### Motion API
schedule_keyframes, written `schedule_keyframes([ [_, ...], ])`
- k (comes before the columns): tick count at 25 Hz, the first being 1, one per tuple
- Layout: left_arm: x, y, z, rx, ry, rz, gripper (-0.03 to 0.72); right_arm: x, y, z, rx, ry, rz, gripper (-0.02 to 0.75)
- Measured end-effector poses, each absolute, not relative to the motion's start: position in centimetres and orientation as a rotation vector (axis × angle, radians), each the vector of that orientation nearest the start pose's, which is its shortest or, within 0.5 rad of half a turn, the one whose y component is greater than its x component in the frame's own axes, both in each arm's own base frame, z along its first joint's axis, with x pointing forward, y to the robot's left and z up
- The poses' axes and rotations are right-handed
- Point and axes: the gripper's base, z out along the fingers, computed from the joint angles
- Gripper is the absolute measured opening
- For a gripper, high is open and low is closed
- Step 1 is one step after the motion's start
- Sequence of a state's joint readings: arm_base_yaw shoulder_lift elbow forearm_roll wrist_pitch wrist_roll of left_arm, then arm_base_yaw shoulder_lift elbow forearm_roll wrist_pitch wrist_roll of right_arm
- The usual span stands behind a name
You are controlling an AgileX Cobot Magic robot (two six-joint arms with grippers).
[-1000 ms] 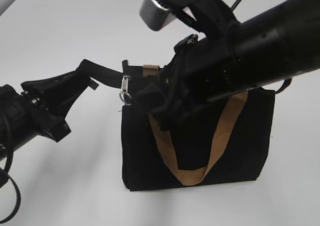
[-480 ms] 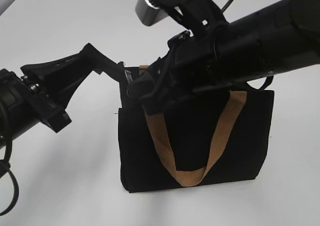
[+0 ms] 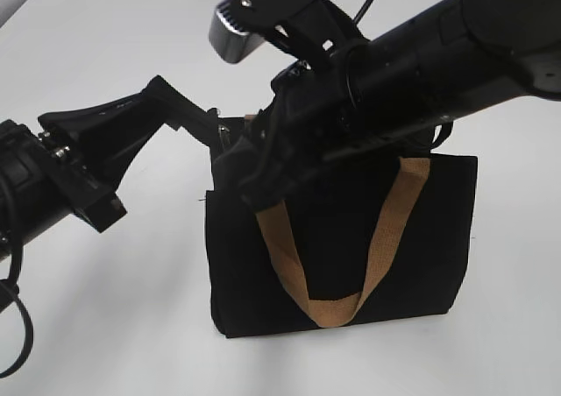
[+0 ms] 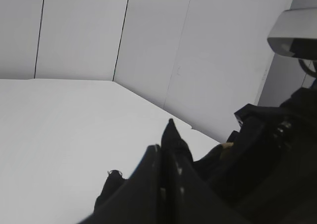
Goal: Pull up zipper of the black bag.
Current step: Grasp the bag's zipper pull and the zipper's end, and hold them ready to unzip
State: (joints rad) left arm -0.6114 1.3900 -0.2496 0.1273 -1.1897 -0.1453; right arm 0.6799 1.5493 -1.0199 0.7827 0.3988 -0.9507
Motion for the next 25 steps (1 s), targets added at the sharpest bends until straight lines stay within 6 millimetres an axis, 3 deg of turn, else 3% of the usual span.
schedule_keyframes([
  [15, 17.4, -13.5, 21.3, 0.470, 1.395, -0.665, 0.003, 24.5, 22.9, 26.0, -1.138, 2.031, 0.538, 0.001],
  [25, 17.6, -13.3, 21.3, 0.430, 1.408, -0.650, 0.003, 24.5, 21.9, 26.4, -1.157, 2.050, 0.508, -0.001],
])
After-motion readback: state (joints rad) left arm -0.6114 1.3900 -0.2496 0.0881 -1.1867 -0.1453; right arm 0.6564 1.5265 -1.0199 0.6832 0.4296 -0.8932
